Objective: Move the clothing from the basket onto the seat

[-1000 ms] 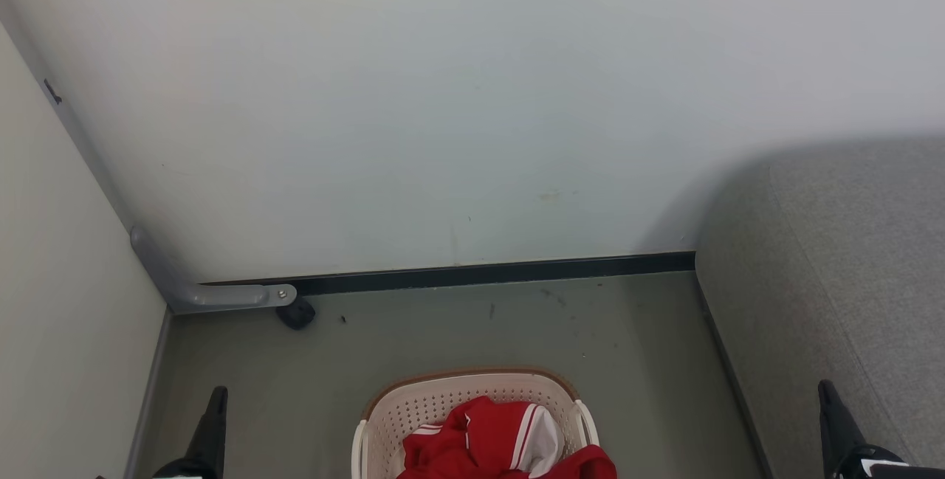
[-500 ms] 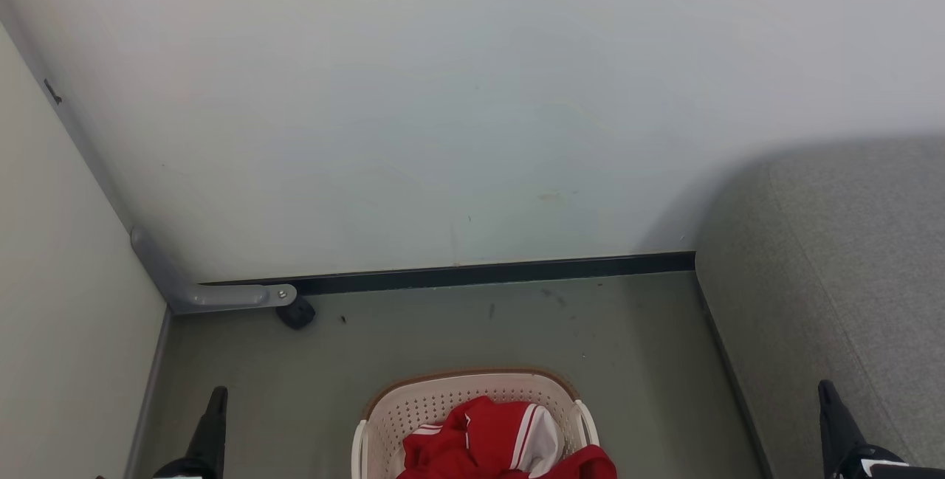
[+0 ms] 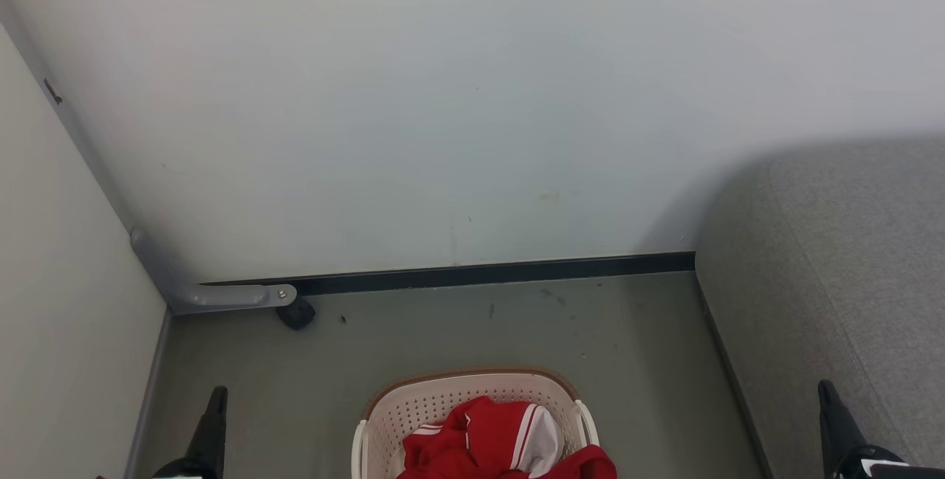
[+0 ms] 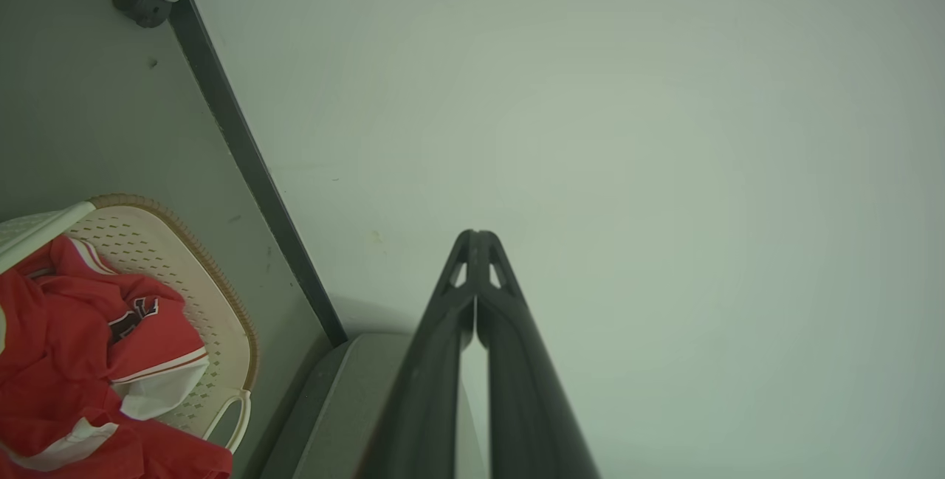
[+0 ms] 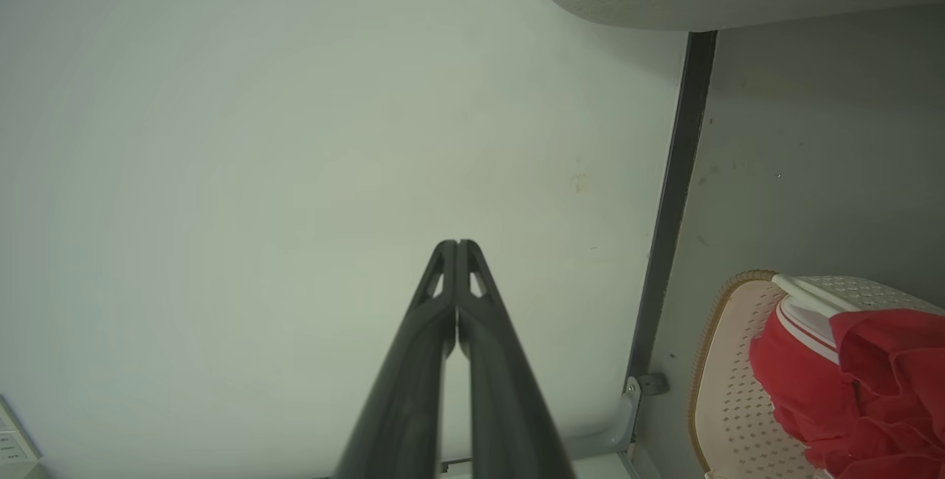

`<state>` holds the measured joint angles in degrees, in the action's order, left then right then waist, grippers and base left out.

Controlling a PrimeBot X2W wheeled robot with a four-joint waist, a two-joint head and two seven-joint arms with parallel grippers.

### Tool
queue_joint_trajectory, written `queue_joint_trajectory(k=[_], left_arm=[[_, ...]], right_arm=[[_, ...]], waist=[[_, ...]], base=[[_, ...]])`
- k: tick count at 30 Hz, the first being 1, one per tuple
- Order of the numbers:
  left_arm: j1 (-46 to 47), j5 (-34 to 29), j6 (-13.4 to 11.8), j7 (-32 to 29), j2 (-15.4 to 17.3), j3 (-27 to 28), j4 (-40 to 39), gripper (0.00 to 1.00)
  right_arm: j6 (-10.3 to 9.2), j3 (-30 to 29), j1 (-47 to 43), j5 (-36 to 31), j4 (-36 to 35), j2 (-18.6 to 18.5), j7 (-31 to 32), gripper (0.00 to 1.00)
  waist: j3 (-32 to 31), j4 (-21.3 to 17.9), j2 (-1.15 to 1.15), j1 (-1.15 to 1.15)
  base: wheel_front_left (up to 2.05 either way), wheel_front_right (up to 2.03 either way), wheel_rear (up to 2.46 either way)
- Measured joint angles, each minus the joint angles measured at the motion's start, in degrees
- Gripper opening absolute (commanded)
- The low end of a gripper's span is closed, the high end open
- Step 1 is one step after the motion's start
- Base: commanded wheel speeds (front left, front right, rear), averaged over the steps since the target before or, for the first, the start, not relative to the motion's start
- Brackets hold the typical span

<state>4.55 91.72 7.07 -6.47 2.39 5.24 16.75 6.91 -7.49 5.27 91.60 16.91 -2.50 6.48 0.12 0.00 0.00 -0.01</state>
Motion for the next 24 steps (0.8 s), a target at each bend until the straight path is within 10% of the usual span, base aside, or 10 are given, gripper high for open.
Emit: queue_joint_trajectory(k=[24], left_arm=[[0.0,0.0,0.0,0.0,0.0,0.0,0.0,0.00]], right_arm=[[0.00,0.0,0.0,0.0,0.0,0.0,0.0,0.00]], waist=[[0.0,0.0,0.00,0.00]], base=[[0.00,0.00,0.00]])
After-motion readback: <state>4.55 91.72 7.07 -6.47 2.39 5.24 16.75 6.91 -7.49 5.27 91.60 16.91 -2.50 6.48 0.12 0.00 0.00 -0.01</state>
